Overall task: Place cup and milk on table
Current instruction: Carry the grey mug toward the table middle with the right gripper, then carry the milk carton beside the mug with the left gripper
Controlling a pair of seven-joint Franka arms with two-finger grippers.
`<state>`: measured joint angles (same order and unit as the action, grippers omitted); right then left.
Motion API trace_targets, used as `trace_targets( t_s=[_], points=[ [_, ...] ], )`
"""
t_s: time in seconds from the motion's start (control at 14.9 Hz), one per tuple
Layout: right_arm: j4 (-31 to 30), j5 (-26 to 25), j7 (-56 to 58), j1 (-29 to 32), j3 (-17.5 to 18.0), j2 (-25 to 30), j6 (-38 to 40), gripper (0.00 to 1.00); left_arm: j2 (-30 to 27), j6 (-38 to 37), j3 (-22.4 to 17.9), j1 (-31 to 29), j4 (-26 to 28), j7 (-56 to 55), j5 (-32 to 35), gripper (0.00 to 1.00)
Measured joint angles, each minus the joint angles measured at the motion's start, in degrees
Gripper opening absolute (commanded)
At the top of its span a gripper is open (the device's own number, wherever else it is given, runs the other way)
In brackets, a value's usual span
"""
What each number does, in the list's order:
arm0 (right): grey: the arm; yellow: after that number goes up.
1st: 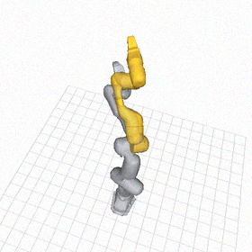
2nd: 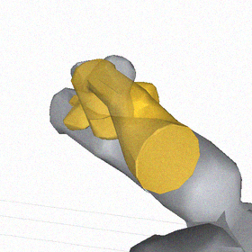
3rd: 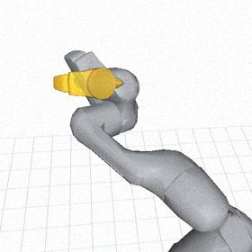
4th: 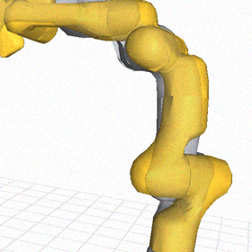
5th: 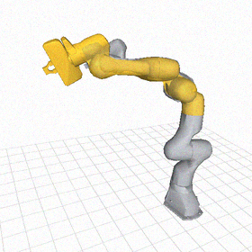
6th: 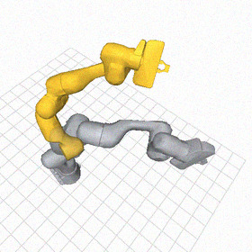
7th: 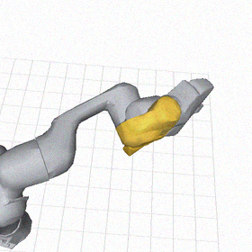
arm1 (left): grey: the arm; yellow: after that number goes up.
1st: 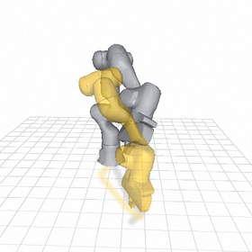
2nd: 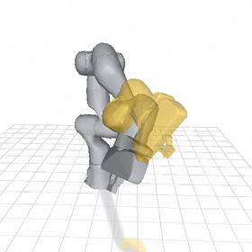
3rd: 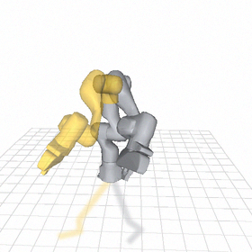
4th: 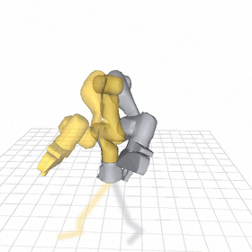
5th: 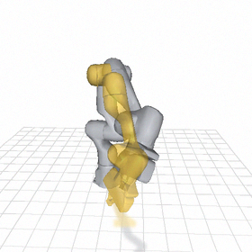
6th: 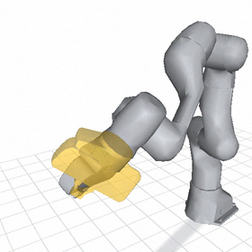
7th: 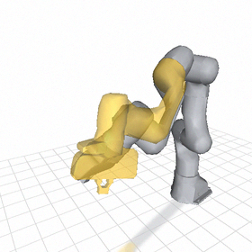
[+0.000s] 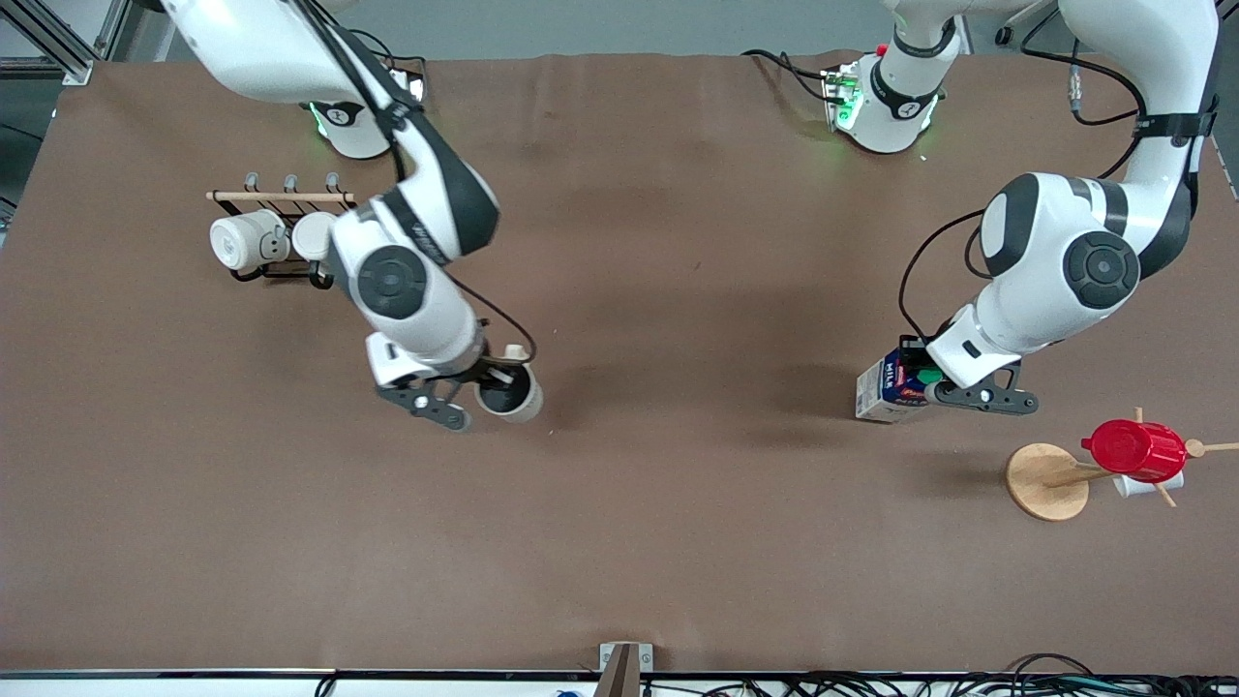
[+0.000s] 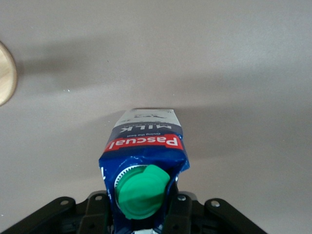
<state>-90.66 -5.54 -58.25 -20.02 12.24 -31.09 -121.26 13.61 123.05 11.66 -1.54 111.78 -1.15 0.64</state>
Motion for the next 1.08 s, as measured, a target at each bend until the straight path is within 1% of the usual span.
trace_targets(
  t_s=[0.13, 0.27, 0.4, 0.67, 0.87, 1.01, 1.08],
  points=[
    [0.81, -0.41, -2.58, -2.17, -0.06, -3.03, -2.56, 0.0, -0.03, -2.97, 0.08, 0.05, -2.48, -0.33, 0.0, 0.37],
    [1.38, -1.6, -3.5, -3.48, -0.09, -4.72, -4.09, 0.01, -0.04, -5.48, 0.23, 0.71, -4.97, -2.08, 0.0, 0.37],
    [1.69, -2.52, -3.92, -3.96, -0.09, -5.2, -4.22, 0.02, -0.04, -6.67, 0.31, 2.57, -6.5, -4.68, 0.0, 0.37],
    [1.68, -2.58, -3.96, -5.71, -0.01, -5.49, -4.87, 0.05, -0.03, -7.17, 0.44, 7.46, -8.11, -12.26, 0.0, 0.37],
    [1.3, -2.6, -4.0, -6.46, -0.05, -5.92, -6.14, 0.11, 0.42, -7.28, 0.52, 10.88, -9.93, -18.58, 0.0, 0.37],
    [0.58, -2.63, -4.0, -6.49, -0.07, -6.6, -7.97, 0.18, 1.68, -7.29, 0.57, 13.08, -11.71, -22.99, 0.0, 0.37],
    [0.37, -2.64, -4.0, -6.51, -0.07, -6.99, -8.5, 0.24, 2.74, -7.29, 0.59, 14.32, -12.9, -25.38, 0.0, 0.37]
  ],
)
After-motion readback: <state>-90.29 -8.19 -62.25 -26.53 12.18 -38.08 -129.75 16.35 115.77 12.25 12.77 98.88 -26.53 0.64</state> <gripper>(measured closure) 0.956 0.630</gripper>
